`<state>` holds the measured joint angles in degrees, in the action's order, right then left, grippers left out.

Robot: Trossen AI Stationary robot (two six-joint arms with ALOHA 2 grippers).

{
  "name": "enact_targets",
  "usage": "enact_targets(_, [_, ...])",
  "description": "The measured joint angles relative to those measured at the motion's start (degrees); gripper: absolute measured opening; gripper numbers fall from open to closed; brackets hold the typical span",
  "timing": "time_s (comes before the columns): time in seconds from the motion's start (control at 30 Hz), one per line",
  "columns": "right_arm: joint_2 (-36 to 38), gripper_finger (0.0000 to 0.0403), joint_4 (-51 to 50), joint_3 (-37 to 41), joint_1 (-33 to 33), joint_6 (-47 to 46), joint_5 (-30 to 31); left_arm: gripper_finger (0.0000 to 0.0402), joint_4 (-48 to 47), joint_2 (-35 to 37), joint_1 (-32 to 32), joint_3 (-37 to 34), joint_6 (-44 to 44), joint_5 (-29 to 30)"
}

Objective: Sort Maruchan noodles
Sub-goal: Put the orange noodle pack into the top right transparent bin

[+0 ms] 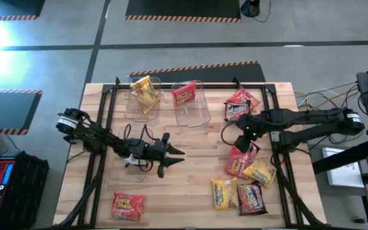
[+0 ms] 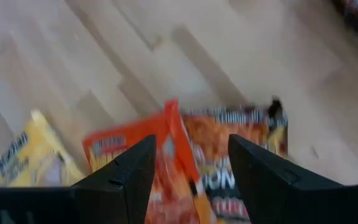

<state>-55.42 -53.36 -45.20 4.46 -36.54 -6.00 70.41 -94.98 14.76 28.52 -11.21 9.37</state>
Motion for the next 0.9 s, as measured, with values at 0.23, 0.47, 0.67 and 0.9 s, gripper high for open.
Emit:
enact_targets(0.23, [-4.3,0.0192,-2.26,0.17,-0.04,2.33,-9.43,0.0105,-0.57,-0.23,0.21,0.41,0.21,0.07])
enact_targets(0.47, [-11.05,0.0192,-3.54,-0.08,0.07,8.23,-9.53,0.0105,-1.46,-0.24,0.4,0.78,0.14,0.07])
enact_targets(0.67, [-15.31,0.0192,-3.53,0.03,0.07,11.26,-9.79,0.0105,-1.56,-0.24,0.4,0.78,0.01,0.07])
enact_targets(0.9, [-18.59,0.0192,-2.46,-0.06,0.1,15.05,-13.44,0.0105,-1.95,-0.28,0.42,0.78,-0.05,0.07])
